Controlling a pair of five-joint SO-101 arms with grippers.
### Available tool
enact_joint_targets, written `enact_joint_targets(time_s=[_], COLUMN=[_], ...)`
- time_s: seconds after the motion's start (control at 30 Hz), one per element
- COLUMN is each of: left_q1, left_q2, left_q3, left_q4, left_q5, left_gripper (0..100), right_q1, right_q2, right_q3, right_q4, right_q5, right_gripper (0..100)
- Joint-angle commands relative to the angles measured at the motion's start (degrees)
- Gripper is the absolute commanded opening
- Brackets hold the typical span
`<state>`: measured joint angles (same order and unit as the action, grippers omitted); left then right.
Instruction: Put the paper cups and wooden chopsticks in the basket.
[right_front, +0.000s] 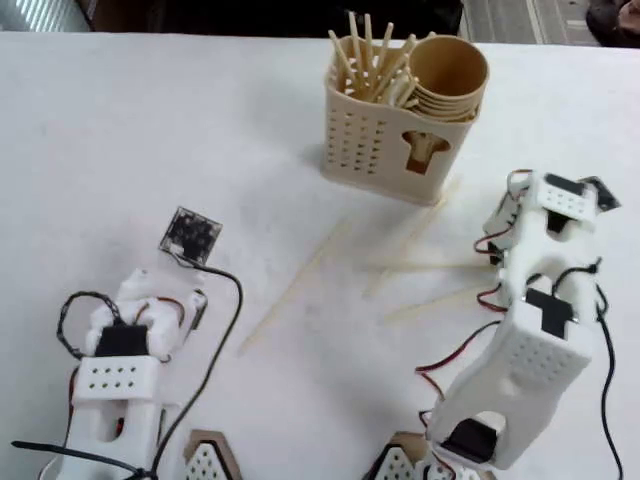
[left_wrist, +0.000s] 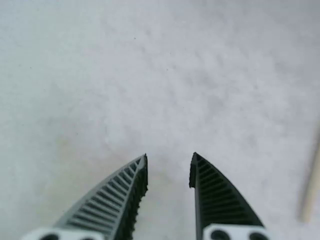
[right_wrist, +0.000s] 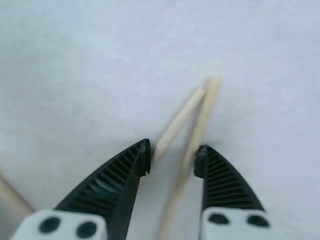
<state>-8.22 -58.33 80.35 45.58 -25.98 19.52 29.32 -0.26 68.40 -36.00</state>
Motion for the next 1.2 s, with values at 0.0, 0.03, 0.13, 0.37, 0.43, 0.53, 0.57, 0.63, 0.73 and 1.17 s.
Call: enact_joint_targets(time_s=[0.0, 0.03, 0.13, 0.37, 0.43, 0.53, 0.57, 0.63, 0.73, 1.17], left_q1=[-0.1, -0.1, -0.1, -0.1, -0.1, -0.1, -0.1, -0.1, -0.1, -0.2], left_q2=[-1.5, -1.5, -1.5, -1.5, -1.5, -1.5, -1.5, -1.5, -1.5, -1.5], left_q3=[0.0, 0.0, 0.0, 0.0, 0.0, 0.0, 0.0, 0.0, 0.0, 0.0], left_q4=[-1.0, -1.0, -1.0, -1.0, -1.0, -1.0, -1.0, -1.0, -1.0, -1.0], left_q5=[-0.9, -0.9, -0.9, -0.9, -0.9, -0.9, -0.9, -0.9, -0.9, -0.9], left_gripper=[15, 15, 15, 15, 15, 15, 15, 15, 15, 15], right_q1=[0.6, 1.1, 2.2, 4.7, 5.2, 5.2, 5.1, 4.9, 4.2, -3.6], right_q2=[0.5, 0.4, -0.1, -8.8, -12.8, -18.5, -20.2, -23.3, -26.2, -14.2], right_q3=[-2.8, -2.9, -3.2, -3.2, -3.2, -3.2, -3.2, -3.1, -2.8, 6.5], right_q4=[-0.9, -0.5, 0.5, 4.1, 5.1, 6.3, 6.6, 7.2, 8.5, 3.4], right_q5=[3.0, 3.1, 5.5, 11.4, 12.4, 12.4, 12.4, 12.6, 15.4, 12.3], right_gripper=[2.2, 1.7, 1.8, 1.8, 1.8, 1.7, 1.7, 1.7, 1.7, 14.9])
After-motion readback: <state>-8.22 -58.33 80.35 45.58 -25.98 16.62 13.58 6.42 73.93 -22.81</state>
